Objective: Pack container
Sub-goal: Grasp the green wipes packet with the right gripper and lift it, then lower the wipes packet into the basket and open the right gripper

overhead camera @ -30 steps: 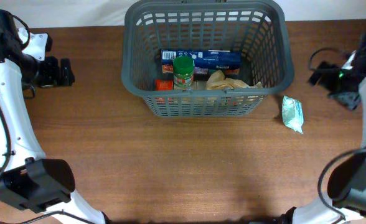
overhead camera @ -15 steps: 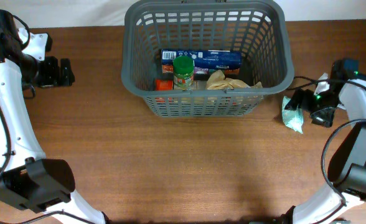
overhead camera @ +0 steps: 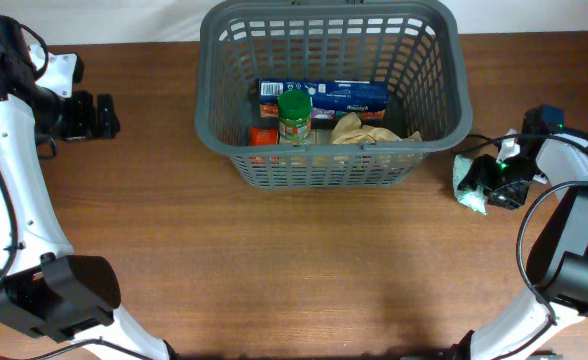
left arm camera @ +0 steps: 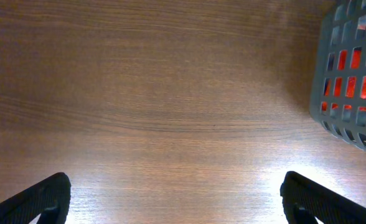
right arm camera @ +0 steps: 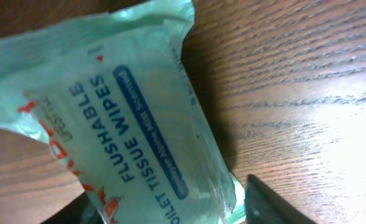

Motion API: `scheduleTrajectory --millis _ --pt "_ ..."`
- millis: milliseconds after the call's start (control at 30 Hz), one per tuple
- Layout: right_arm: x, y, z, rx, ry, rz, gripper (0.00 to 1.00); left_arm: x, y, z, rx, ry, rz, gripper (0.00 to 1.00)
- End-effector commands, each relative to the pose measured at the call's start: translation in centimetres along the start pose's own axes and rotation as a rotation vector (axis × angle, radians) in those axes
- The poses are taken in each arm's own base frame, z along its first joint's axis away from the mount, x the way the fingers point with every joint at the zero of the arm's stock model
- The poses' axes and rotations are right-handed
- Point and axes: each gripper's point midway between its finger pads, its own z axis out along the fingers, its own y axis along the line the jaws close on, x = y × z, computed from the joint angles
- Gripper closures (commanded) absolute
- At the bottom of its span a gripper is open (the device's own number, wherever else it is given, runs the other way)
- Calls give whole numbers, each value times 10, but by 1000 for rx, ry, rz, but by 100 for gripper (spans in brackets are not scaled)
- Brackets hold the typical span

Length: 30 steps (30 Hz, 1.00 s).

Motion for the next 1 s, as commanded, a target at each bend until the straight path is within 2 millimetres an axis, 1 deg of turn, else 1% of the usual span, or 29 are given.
scheduleTrajectory --millis 0,133,333,367,400,433,500,600,667,733,800,833,867,933,967 --pt "3 0 7 0 17 -4 43 1 1 3 11 7 -20 1" --pt "3 -11 8 64 16 -3 44 1 1 3 10 7 -20 1" --pt "6 -19 15 97 32 30 45 1 1 3 11 8 -20 1" --pt "7 -19 18 98 41 31 48 1 1 3 11 8 -20 1" --pt "8 -20 20 99 48 32 61 1 1 3 11 7 -20 1" --pt "8 -20 21 98 51 35 72 1 1 3 11 7 -20 1" --pt "9 -20 20 99 52 55 84 1 1 3 11 7 -20 1" --pt "8 -21 16 96 54 87 96 1 1 3 11 7 -20 1" --pt "4 -19 9 91 51 101 96 1 1 3 11 7 -20 1" --pt "-4 -15 -4 83 34 98 96 1 1 3 11 7 -20 1" --pt "-15 -5 -31 60 -4 91 96 1 1 3 11 7 -20 1" --pt "-26 5 -58 38 -53 81 96 1 1 3 11 8 -20 1" --pt "-32 11 -73 24 -84 72 96 1 1 3 11 7 -20 1" --pt "-44 24 -110 -2 -168 50 96 1 1 3 11 7 -20 1" --pt "-50 33 -137 -15 -229 32 96 1 1 3 11 7 -20 1"
